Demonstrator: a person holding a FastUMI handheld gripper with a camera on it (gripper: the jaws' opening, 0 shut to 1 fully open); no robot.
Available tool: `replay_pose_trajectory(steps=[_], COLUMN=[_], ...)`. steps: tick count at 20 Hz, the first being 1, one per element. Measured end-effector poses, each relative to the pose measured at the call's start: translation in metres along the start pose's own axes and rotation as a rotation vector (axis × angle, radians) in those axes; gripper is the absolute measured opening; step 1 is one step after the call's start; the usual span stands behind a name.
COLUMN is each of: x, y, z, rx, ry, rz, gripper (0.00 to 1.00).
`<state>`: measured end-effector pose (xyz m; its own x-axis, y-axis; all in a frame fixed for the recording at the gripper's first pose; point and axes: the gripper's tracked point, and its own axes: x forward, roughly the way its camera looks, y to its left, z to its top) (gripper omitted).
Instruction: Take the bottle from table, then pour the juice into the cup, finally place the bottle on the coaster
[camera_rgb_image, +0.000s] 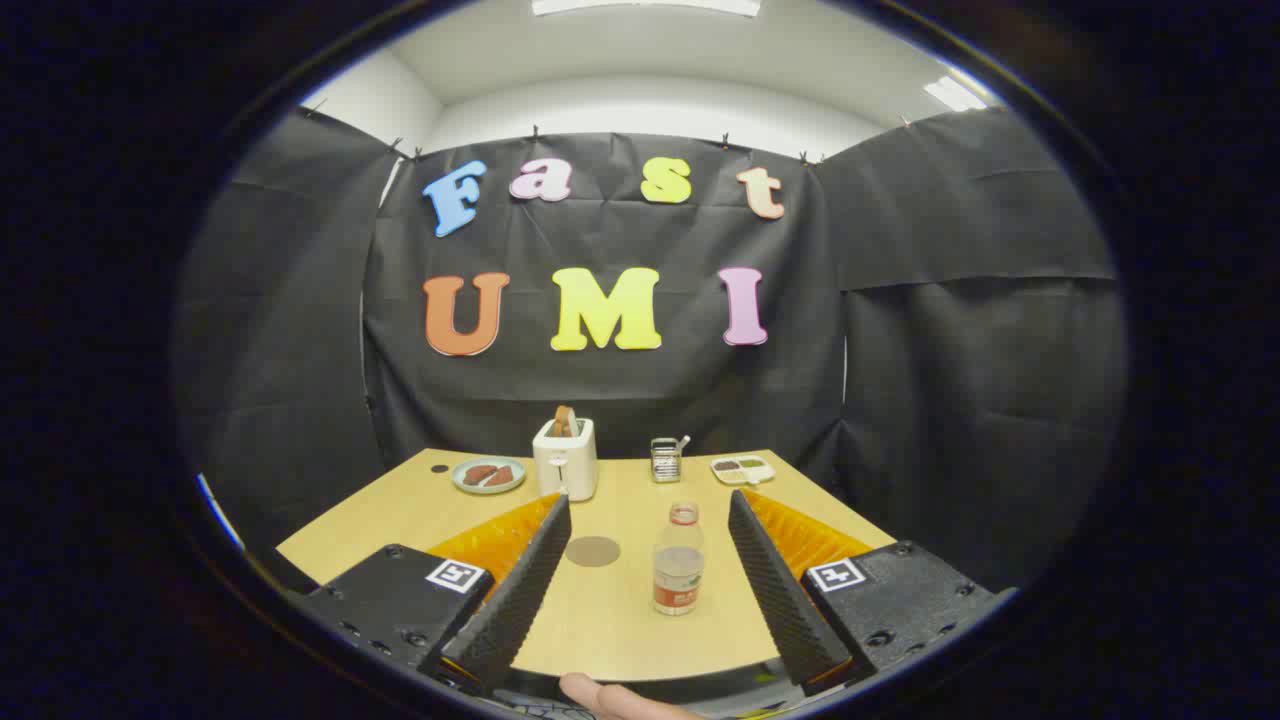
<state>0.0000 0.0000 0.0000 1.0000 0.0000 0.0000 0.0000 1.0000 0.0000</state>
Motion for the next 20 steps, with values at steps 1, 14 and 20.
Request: replay_pose_trajectory(steps=[1,14,20], x=[-0.0004,0.0024,0.0037], y=[0.0019,0.0096,0.0096], z=[-0.0023,-0.0074,-0.0111], rx=[0.001,0.002,0.009], ry=[0.002,0.013,0.022], rz=[0.002,0.016,0.023], gripper=[1.00,1.00,1.00])
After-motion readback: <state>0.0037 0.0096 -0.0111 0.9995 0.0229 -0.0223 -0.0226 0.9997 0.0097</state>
